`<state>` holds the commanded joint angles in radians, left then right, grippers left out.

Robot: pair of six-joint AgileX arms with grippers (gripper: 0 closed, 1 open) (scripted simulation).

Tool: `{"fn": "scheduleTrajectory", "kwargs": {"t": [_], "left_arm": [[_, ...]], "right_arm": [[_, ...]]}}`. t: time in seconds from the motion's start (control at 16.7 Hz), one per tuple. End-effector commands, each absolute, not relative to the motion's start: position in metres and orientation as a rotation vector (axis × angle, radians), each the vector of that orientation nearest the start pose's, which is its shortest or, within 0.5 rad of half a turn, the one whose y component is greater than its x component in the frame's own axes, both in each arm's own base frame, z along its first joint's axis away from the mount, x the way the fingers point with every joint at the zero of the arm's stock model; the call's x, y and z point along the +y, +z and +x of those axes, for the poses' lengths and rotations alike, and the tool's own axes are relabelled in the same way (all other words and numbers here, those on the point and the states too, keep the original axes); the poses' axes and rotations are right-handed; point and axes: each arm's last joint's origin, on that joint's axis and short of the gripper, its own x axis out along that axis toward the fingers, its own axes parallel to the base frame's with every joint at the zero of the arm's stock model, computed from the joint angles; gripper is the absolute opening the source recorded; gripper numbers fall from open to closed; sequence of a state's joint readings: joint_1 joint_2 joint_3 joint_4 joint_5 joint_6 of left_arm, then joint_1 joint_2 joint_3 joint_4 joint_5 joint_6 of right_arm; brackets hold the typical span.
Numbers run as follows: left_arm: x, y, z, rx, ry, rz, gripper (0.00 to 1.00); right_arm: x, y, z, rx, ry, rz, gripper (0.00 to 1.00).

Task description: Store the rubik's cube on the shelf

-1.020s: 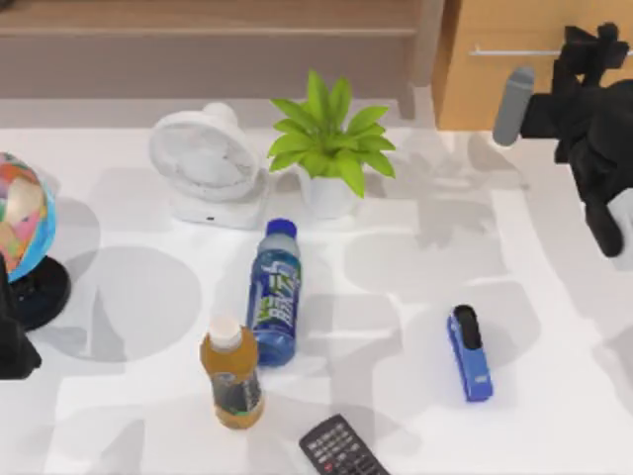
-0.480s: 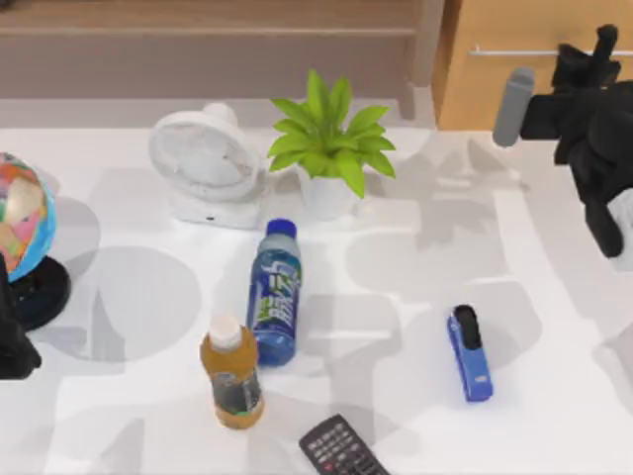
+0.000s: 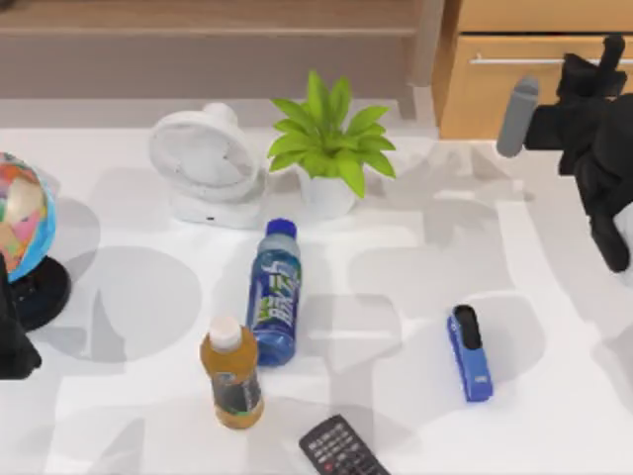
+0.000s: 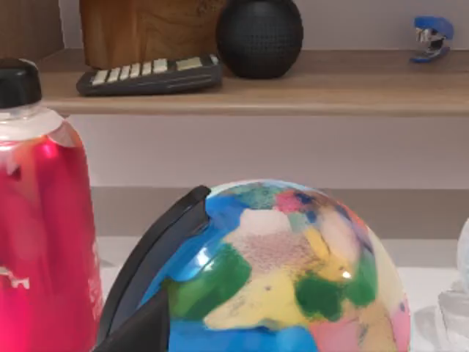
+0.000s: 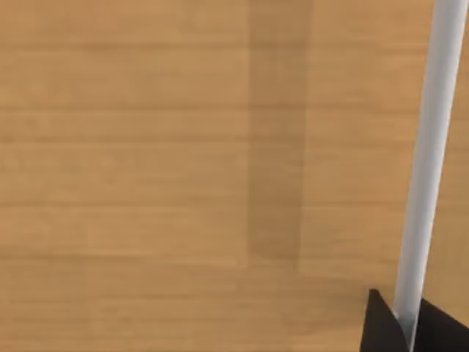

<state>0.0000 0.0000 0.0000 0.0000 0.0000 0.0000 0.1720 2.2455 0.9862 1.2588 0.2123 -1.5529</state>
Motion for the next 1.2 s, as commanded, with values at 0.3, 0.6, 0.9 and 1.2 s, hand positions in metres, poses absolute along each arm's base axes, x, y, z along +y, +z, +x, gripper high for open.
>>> {"fn": "scheduleTrajectory", "kwargs": {"t": [0.3, 0.6, 0.9, 1.2], "left_arm": [[-0.001, 0.16, 0.106, 0.0, 0.0, 0.0, 1.0], [-0.001, 0.16, 0.106, 0.0, 0.0, 0.0, 1.0], [-0.001, 0.16, 0.106, 0.0, 0.0, 0.0, 1.0], [-0.001, 0.16, 0.106, 0.0, 0.0, 0.0, 1.0]], "right_arm": [[0.07, 0.087, 0.372, 0.015, 0.001, -1.567, 0.0], [0.069, 0.087, 0.368, 0.017, -0.003, -1.569, 0.0], [0.069, 0.087, 0.341, 0.022, -0.009, -1.568, 0.0], [0.07, 0.087, 0.305, 0.017, -0.003, -1.569, 0.0]]}}
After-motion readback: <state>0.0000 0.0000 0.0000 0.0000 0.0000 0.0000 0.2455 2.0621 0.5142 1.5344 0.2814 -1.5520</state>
